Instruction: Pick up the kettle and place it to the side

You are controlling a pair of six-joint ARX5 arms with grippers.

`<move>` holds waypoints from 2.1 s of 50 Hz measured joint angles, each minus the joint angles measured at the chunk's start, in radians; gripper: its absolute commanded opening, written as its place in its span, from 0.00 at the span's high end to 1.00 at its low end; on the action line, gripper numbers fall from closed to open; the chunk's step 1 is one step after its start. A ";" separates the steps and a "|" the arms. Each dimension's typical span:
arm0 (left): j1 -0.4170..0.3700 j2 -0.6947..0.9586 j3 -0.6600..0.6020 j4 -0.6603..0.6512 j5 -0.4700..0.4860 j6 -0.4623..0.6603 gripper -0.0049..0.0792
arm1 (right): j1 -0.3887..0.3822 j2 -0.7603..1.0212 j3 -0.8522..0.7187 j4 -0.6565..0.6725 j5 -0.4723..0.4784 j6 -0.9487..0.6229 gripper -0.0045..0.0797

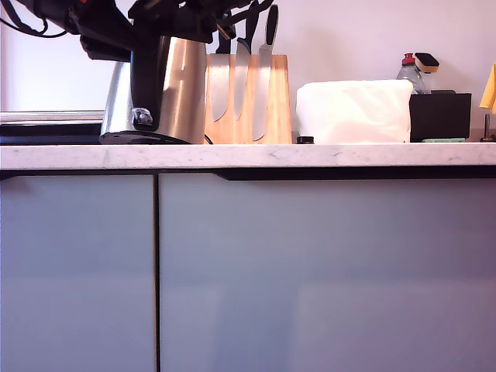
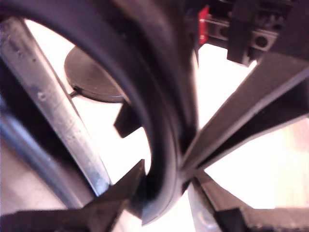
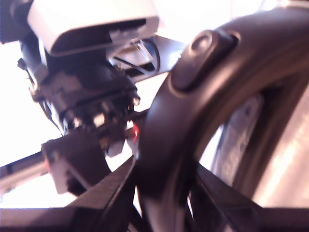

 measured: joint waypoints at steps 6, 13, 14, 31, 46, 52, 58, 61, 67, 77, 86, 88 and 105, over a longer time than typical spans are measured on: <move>0.078 0.006 0.028 -0.011 -0.008 -0.002 0.83 | -0.008 -0.009 -0.003 -0.060 0.000 -0.036 0.92; 0.226 0.009 0.045 -0.089 0.030 -0.016 0.74 | -0.061 -0.023 -0.006 -0.049 0.004 -0.037 0.92; 0.230 0.006 0.045 -0.094 0.026 -0.016 0.74 | -0.067 -0.026 -0.006 -0.046 0.005 -0.037 0.91; 0.153 0.003 0.045 -0.082 -0.050 -0.038 0.74 | -0.008 -0.028 -0.006 0.059 0.001 -0.036 0.86; 0.133 0.053 0.020 -0.134 -0.076 -0.077 0.58 | -0.035 -0.028 -0.006 0.075 0.003 -0.013 0.86; 0.115 0.079 0.016 -0.129 -0.073 -0.093 0.48 | -0.033 -0.028 -0.006 0.075 0.002 -0.013 0.86; 0.102 0.082 0.016 -0.116 -0.076 -0.094 0.46 | -0.033 -0.028 -0.006 0.075 0.000 -0.013 0.86; 0.092 0.082 0.016 -0.116 -0.076 -0.099 0.42 | -0.033 -0.028 -0.006 0.074 -0.002 -0.010 0.84; 0.085 0.082 0.016 -0.138 -0.083 -0.138 0.41 | -0.034 -0.028 -0.006 0.058 -0.024 -0.002 0.76; 0.085 0.082 0.016 -0.191 -0.108 -0.183 0.42 | -0.033 -0.028 -0.006 0.006 -0.050 0.012 0.76; 0.095 0.082 0.016 -0.193 -0.189 -0.307 0.47 | -0.033 -0.028 -0.006 -0.030 -0.053 0.013 0.76; 0.097 0.082 0.016 -0.193 -0.216 -0.325 0.52 | -0.033 -0.028 -0.006 -0.040 -0.053 0.013 0.76; 0.123 0.003 0.016 -0.194 -0.294 -0.374 0.96 | -0.033 -0.028 -0.006 -0.100 -0.053 0.013 0.96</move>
